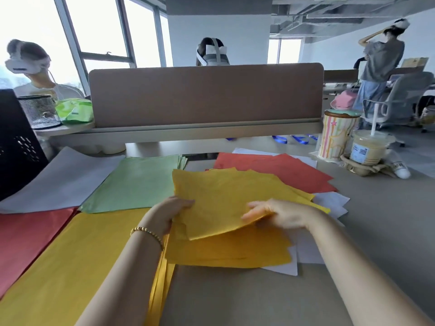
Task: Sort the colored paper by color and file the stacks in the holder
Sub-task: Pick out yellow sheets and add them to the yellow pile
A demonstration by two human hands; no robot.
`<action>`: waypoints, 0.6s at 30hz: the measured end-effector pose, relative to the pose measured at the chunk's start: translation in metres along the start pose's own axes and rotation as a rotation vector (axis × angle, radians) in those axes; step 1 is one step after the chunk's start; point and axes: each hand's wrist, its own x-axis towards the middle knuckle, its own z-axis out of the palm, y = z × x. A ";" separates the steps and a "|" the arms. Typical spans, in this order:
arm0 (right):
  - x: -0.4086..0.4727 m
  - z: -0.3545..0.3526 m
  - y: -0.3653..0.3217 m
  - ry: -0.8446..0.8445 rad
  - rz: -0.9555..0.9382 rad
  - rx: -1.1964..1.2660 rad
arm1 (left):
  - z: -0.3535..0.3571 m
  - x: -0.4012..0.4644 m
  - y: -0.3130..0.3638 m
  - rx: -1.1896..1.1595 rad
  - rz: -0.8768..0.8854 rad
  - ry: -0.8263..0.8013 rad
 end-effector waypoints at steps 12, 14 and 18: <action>0.013 -0.006 0.042 0.854 0.364 1.291 | 0.013 -0.005 -0.006 -0.327 0.216 0.099; 0.012 -0.006 0.037 0.658 0.262 1.523 | 0.017 -0.007 -0.006 -0.345 0.216 0.044; 0.014 -0.004 0.043 0.622 0.305 1.275 | 0.016 -0.005 -0.010 -0.211 0.176 -0.086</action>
